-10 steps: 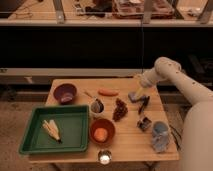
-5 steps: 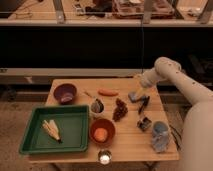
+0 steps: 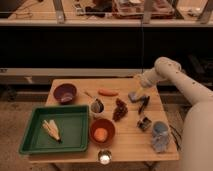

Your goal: Place fork in tray

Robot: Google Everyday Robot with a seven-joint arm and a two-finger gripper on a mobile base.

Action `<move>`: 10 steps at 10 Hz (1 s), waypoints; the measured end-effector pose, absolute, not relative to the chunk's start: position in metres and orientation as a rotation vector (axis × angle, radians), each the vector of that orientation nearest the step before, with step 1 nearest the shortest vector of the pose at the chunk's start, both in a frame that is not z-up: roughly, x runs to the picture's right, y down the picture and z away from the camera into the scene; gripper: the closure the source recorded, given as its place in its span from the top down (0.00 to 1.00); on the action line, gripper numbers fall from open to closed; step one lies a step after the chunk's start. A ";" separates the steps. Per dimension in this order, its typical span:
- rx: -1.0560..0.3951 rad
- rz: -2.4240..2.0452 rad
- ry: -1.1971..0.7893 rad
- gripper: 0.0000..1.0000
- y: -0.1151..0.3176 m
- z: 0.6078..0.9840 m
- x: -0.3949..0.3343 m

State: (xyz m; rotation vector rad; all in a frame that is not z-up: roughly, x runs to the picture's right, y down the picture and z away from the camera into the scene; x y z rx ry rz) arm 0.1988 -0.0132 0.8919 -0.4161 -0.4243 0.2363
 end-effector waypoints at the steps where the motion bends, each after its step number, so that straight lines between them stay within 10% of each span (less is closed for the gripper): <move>1: -0.413 0.229 -0.420 0.80 -0.013 0.891 0.199; 10: -0.271 -0.565 -0.615 0.80 -0.048 0.824 0.144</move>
